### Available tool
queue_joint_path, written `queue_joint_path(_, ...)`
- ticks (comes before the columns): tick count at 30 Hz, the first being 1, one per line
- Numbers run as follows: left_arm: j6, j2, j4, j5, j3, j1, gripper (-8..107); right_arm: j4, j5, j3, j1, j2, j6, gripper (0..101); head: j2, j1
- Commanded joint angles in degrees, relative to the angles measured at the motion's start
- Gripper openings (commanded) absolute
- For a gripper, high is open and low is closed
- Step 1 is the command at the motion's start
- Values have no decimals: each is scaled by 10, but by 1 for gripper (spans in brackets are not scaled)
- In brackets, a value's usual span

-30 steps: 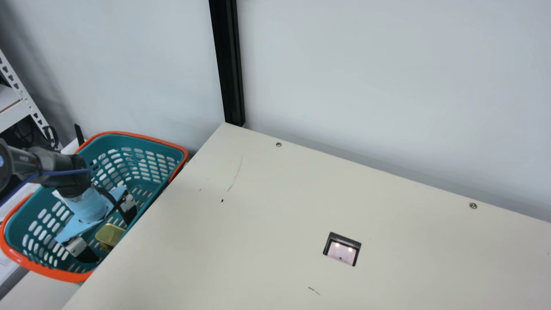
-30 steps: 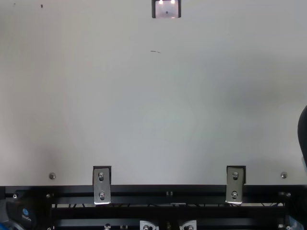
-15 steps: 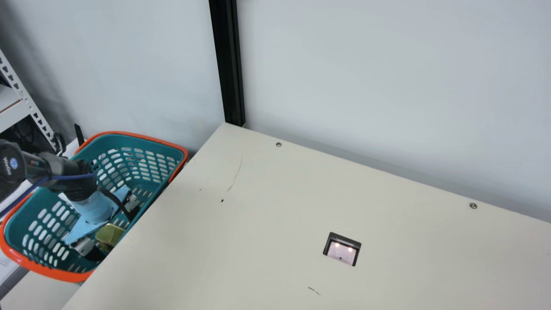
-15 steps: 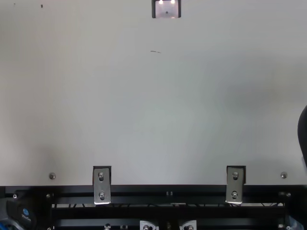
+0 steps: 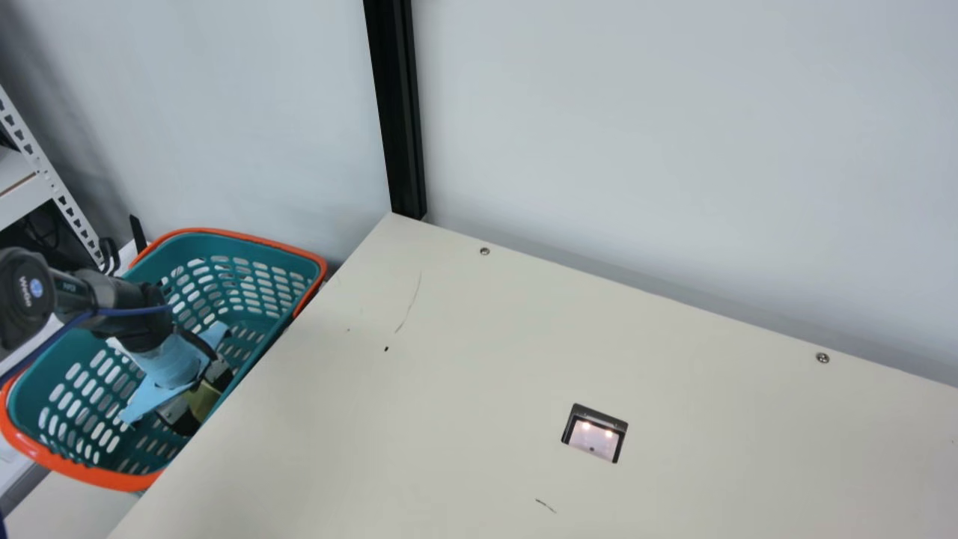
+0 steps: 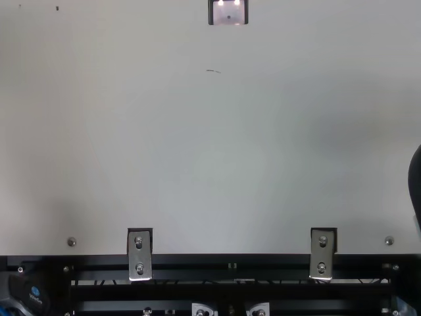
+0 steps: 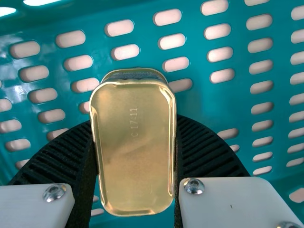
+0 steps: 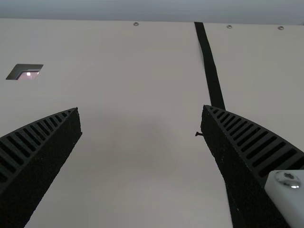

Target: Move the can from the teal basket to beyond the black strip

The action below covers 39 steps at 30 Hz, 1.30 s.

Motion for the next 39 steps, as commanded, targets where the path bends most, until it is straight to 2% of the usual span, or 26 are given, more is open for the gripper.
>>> queue_joint_path(1,11,-13,1,-4,7,0,10,0,0,0,0,0,0,101,8,-27)
queue_joint_path(11,85,-134,-18,-44,86,-11,10,0,0,0,0,0,0,101,8,-27)
queue_joint_path(21,134,-294,44,-90,163,-21,10,0,0,0,0,0,0,101,8,-27)
queue_joint_path(25,168,-356,43,-96,180,-23,10,0,0,0,0,0,0,101,8,-27)
queue_joint_path(34,264,-482,-7,-77,193,-35,10,0,0,0,0,0,0,101,8,-27)
queue_joint_path(39,348,-534,-92,-21,185,-58,10,0,0,0,0,0,0,101,8,-27)
